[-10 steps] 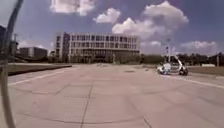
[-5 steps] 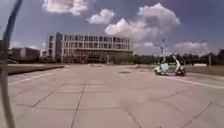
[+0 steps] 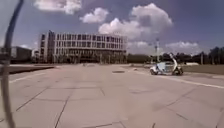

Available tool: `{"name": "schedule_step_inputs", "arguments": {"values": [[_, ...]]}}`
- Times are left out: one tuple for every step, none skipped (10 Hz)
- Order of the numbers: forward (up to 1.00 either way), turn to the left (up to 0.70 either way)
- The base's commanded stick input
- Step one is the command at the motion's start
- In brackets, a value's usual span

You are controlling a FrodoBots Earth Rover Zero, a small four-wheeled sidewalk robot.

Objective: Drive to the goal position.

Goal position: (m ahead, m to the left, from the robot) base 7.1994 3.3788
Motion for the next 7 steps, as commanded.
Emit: {"name": "schedule_step_inputs", "arguments": {"values": [[0.85,0.0],[0.85,0.0],[0.85,0.0],[0.85,0.0],[0.85,0.0],[0.85,0.0],[0.85,0.0]]}}
